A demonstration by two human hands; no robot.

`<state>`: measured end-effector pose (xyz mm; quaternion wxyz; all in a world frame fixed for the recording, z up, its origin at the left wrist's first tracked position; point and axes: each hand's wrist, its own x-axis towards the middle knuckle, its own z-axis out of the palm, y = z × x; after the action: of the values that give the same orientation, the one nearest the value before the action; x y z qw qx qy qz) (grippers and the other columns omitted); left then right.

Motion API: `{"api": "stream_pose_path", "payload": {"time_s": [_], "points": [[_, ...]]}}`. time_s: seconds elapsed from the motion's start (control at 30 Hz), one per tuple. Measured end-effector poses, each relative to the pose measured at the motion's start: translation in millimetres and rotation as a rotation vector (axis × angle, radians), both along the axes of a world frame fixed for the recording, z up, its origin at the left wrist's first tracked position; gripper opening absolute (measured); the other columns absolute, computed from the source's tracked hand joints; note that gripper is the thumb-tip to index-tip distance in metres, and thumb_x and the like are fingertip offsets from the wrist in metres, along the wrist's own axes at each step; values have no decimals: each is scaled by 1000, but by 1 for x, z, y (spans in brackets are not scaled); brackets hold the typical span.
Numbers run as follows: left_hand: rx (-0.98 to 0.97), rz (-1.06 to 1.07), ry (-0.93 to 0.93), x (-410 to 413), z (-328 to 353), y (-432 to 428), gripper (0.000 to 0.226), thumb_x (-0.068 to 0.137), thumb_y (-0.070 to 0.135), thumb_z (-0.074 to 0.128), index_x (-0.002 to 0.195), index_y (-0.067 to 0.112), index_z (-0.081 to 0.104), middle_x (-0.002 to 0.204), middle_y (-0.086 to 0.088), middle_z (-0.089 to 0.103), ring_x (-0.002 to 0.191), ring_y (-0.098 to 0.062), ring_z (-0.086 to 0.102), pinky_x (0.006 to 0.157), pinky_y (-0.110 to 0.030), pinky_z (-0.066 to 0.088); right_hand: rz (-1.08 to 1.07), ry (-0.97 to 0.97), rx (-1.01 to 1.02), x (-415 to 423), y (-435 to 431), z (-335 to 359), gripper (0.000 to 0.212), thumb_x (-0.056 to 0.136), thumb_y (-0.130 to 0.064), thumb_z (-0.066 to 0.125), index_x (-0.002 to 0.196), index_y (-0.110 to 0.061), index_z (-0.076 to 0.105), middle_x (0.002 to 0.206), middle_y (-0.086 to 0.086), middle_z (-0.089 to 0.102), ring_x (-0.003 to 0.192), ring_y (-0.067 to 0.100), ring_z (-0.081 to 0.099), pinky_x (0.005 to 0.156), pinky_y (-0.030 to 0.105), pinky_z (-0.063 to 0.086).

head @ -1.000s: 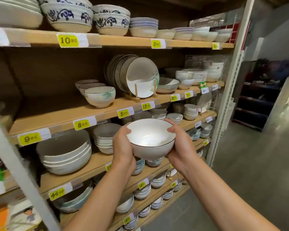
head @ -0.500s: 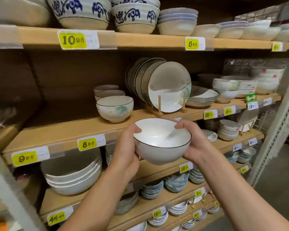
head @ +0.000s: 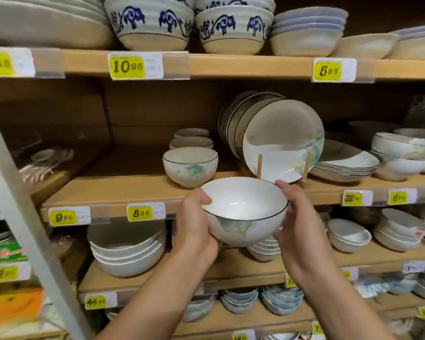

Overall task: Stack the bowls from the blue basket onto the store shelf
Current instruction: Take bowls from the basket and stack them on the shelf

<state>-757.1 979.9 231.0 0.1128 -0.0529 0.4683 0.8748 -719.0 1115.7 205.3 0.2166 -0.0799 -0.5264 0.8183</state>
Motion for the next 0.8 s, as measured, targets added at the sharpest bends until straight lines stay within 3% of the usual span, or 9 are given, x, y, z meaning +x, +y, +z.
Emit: {"api": "stream_pose_path", "payload": {"time_s": [0.07, 0.13, 0.2, 0.27, 0.33, 0.43, 0.6, 0.73, 0.8], "points": [[0, 53, 25, 3, 0, 12, 40, 76, 13, 47, 113, 12, 63, 110, -15, 70, 102, -34, 65, 94, -54, 52, -33, 31, 159, 7, -10, -7, 60, 69, -46, 62, 128, -45, 49, 117, -22, 62, 105, -1, 61, 83, 26, 50], [-20, 74, 39, 5, -3, 23, 41, 77, 13, 47, 116, 9, 61, 114, -17, 67, 105, -35, 63, 97, -56, 50, -74, 28, 207, 4, -15, -12, 69, 67, -38, 61, 132, -47, 40, 121, -18, 57, 109, 5, 59, 89, 30, 51], [-48, 67, 66, 8, -8, 29, 36, 80, 13, 48, 112, 8, 62, 115, -16, 67, 108, -34, 62, 100, -55, 47, -83, 0, 94, -2, -8, -8, 61, 72, -22, 54, 131, -39, 46, 122, -5, 58, 111, 18, 58, 93, 39, 51], [-64, 52, 104, 9, -11, 27, 30, 82, 15, 49, 107, 12, 66, 111, -12, 70, 108, -29, 63, 99, -50, 48, -38, -29, -82, -9, 7, -1, 53, 75, -6, 45, 122, -28, 58, 115, 5, 63, 104, 26, 60, 81, 40, 53], [-44, 3, 125, 3, -10, 19, 29, 83, 16, 51, 107, 11, 67, 107, -8, 73, 108, -26, 64, 95, -45, 50, 78, -60, -194, -16, 26, 5, 48, 67, -3, 43, 105, -19, 67, 103, 8, 69, 92, 28, 64, 66, 33, 56], [-35, -201, 51, -4, -3, 7, 44, 75, 17, 56, 116, 7, 65, 109, -14, 73, 108, -32, 65, 96, -47, 51, 382, -181, -171, -25, 42, 16, 40, 58, -9, 43, 85, -8, 73, 87, 12, 72, 75, 29, 67, 63, 31, 57], [-1, -354, -49, 0, -6, 2, 55, 56, 18, 50, 107, 9, 70, 99, -16, 74, 77, -33, 71, 68, -36, 58, 509, -376, -57, -36, 43, 22, 52, 50, -16, 63, 100, -3, 63, 90, 17, 67, 70, 31, 67, 56, 32, 57], [58, -248, -43, 3, -6, 2, 55, 57, 18, 49, 107, 8, 68, 95, -16, 75, 75, -33, 71, 69, -39, 58, 414, -315, -146, -34, 36, 20, 10, 78, -21, 59, 80, -11, 61, 69, 5, 69, 57, 21, 67, 50, 25, 53], [70, -133, -28, 3, -5, 4, 58, 58, 17, 50, 114, 9, 66, 101, -15, 74, 87, -33, 69, 70, -39, 57, 339, -184, -160, -27, 34, 11, 18, 86, -27, 54, 79, -15, 65, 76, 3, 72, 67, 18, 70, 61, 28, 55]]}}
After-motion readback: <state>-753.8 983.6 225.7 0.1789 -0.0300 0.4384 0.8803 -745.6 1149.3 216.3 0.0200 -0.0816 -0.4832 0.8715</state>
